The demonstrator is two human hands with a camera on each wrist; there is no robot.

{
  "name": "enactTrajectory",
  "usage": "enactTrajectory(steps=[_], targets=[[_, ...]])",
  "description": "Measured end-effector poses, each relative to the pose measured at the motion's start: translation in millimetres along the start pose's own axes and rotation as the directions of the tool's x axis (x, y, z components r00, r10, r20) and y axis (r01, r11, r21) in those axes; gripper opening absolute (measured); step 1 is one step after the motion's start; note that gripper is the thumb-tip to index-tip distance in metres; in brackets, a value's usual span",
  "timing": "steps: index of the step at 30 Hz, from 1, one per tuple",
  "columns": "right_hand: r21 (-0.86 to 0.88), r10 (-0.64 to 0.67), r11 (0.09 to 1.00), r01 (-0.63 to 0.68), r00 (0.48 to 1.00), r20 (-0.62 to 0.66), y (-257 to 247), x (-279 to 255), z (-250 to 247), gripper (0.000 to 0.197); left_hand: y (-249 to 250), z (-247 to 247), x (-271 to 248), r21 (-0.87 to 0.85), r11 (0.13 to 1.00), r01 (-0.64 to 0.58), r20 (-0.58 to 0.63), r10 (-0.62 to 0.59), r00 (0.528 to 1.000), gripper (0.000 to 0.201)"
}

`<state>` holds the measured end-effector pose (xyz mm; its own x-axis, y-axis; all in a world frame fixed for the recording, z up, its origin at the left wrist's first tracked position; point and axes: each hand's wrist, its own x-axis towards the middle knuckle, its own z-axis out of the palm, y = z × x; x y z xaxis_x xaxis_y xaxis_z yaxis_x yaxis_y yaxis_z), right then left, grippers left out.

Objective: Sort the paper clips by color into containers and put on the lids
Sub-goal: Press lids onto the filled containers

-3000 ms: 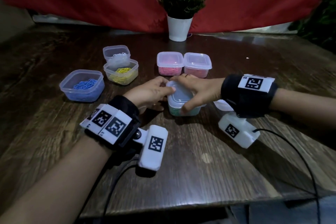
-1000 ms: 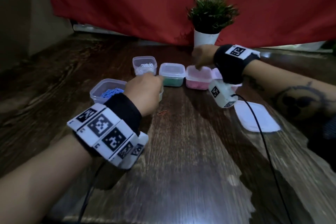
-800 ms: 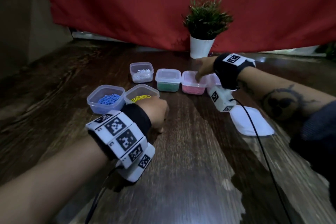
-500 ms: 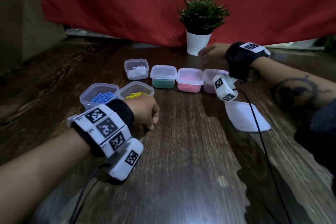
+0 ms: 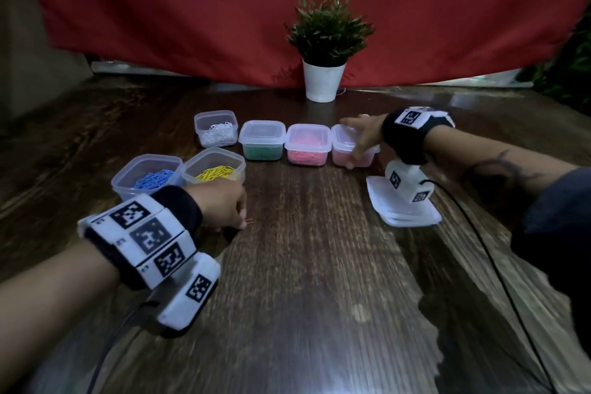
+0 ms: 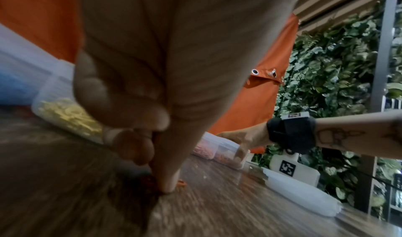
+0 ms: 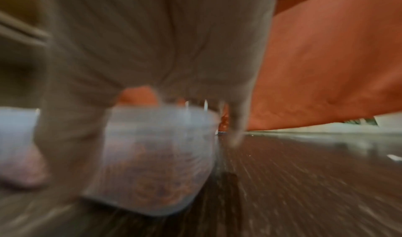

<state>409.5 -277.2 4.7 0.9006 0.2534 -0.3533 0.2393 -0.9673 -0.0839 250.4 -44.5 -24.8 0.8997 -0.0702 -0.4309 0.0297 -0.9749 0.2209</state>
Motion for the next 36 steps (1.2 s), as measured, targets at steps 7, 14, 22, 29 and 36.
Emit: enactTrajectory(steps=[7, 14, 22, 29, 36], targets=[[0.236, -0.107, 0.962, 0.136, 0.985, -0.134, -8.1, -49.8, -11.1, 0.047, 13.7, 1.1, -5.2, -0.255, 0.952, -0.17, -0.263, 0.101, 0.959, 0.015], [0.222, -0.229, 0.947, 0.231, 0.973, -0.038, -48.6, -106.9, 20.6, 0.076, 39.2, 0.6, 1.1, -0.4, 0.854, -0.332, -0.31, 0.215, 0.926, 0.034], [0.046, -0.335, 0.942, 0.333, 0.941, 0.036, -57.4, -127.5, 49.4, 0.087, 35.1, 8.1, -2.1, -0.469, 0.806, -0.361, -0.043, 0.387, 0.921, 0.054], [-0.277, -0.456, 0.847, 0.453, 0.888, 0.057, -43.4, -133.3, 61.0, 0.079, 42.5, 9.9, 0.3, -0.48, 0.742, -0.469, -0.085, 0.493, 0.866, 0.047], [-0.276, -0.589, 0.79, 0.547, 0.803, -0.093, -34.7, -144.5, 62.6, 0.054, 47.5, 10.2, 2.0, -0.203, 0.871, -0.447, -0.108, 0.433, 0.895, 0.061]])
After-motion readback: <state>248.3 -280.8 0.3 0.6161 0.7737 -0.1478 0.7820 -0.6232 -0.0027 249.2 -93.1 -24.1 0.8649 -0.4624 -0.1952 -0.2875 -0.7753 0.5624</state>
